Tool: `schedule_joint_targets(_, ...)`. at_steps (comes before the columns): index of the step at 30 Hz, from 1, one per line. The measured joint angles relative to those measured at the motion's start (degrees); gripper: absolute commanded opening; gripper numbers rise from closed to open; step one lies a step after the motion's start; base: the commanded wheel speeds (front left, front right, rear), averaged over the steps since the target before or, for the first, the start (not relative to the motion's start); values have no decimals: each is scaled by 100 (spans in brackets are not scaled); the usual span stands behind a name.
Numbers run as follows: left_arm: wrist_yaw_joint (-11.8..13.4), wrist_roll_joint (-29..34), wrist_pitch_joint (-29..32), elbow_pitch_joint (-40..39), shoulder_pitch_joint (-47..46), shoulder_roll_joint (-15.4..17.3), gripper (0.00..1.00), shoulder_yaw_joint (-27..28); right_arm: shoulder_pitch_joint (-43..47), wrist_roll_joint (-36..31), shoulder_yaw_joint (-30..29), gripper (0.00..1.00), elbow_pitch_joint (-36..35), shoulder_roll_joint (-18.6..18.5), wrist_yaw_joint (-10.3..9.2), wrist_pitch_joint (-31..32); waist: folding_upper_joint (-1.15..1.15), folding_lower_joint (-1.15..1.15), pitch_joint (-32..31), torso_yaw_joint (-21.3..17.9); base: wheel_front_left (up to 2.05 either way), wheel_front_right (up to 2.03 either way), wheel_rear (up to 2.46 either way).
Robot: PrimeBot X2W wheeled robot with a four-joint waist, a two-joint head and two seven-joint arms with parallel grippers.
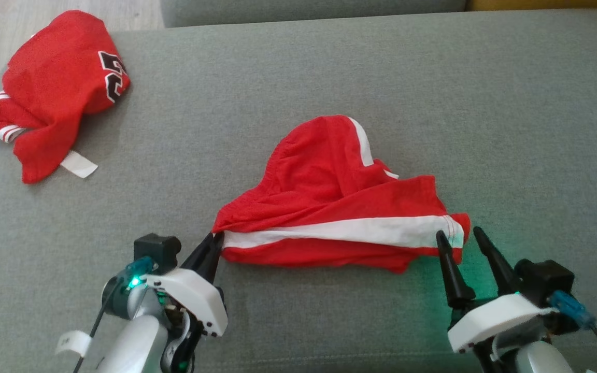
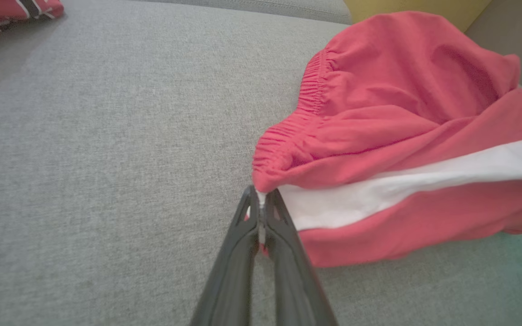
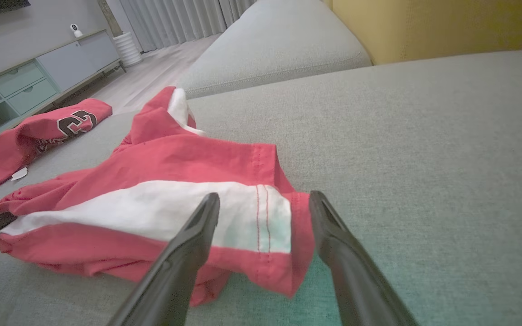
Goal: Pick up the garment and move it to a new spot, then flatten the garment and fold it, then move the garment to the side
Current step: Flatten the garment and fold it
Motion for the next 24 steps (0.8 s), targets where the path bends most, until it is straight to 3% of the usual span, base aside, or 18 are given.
schedule_joint_targets(6, 5, -1, 0, -3, 0, -11, 0, -23, -29, 425, 108, 100, 233, -46, 0, 423, 0, 0, -3, 100, 0, 0, 0)
schedule_joint_targets(13, 13, -11, -5, -4, -1, -11, 0, -42, -267, 777, 459, 100, 279, -266, 0, 444, 0, 0, 0, 144, 0, 0, 0)
schedule_joint_targets(14, 13, -12, -10, -4, -1, -10, 0, -42, -299, 803, 514, 96, 253, -292, 0, 443, 0, 0, -1, 142, 0, 0, 0)
schedule_joint_targets(15, 14, -20, -12, -4, -1, -10, 0, -43, -324, 809, 563, 80, 234, -323, 0, 443, 0, 0, -3, 139, 0, 0, 0)
schedule_joint_targets(16, 14, -42, -33, -4, -1, -9, 0, -46, -355, 821, 602, 50, 233, -357, 0, 443, 0, 0, -7, 136, 0, 0, 0)
schedule_joint_targets(20, 37, -51, -59, -10, -1, -9, 0, -64, -394, 860, 659, 7, 233, -404, 0, 424, 0, 0, -38, 132, 0, 0, 0)
schedule_joint_targets(21, 37, -51, -60, -14, -1, -9, 0, -68, -394, 859, 679, 0, 233, -420, 0, 404, 0, 0, -48, 132, 0, 0, 0)
schedule_joint_targets(24, 56, -51, -125, -51, -1, -7, 0, -80, -410, 857, 720, 0, 194, -497, 0, 241, 0, 0, -93, 135, 0, 0, 0)
